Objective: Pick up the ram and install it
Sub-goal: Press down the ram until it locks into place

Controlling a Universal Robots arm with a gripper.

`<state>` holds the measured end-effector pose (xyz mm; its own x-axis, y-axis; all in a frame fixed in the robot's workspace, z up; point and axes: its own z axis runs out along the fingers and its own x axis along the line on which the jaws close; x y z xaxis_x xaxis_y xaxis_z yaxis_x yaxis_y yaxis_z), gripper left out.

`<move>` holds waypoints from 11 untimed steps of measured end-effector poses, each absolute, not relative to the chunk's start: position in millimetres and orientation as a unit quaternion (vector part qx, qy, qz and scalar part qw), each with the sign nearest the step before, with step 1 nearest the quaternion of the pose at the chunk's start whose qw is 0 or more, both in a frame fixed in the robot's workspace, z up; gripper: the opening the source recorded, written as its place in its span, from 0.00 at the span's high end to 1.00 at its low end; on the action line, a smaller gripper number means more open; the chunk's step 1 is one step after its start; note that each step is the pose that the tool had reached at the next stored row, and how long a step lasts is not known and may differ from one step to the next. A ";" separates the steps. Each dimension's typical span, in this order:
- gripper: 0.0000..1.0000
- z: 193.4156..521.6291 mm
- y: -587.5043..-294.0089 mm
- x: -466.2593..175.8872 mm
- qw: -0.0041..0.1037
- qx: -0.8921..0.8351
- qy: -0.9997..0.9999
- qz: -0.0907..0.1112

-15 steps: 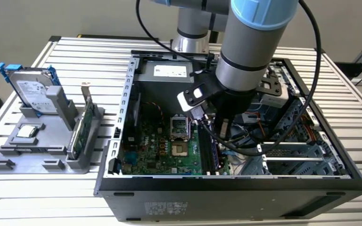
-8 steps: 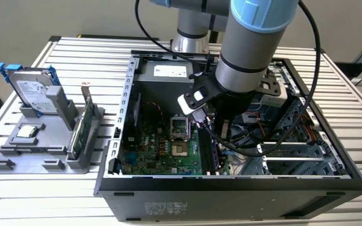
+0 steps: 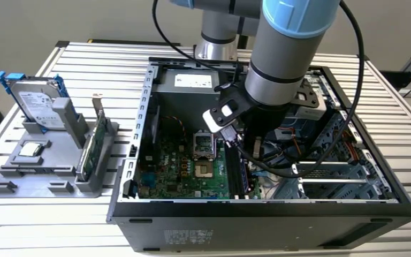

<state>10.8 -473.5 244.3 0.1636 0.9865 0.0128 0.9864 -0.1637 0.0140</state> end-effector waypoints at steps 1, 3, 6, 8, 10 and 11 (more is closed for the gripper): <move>1.00 244.3 -473.4 10.8 0.001 0.761 0.648 0.009; 1.00 244.4 -473.4 10.8 0.001 0.761 0.649 0.009; 1.00 244.3 -473.4 10.9 0.001 0.761 0.649 0.009; 1.00 243.6 -473.4 10.9 0.001 0.761 0.649 0.009; 1.00 242.7 -473.4 11.0 0.001 0.761 0.649 0.010; 1.00 242.3 -473.4 11.0 0.001 0.761 0.649 0.010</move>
<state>11.0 -473.4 242.3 0.1579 0.9874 0.0134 0.9873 -0.1581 0.0139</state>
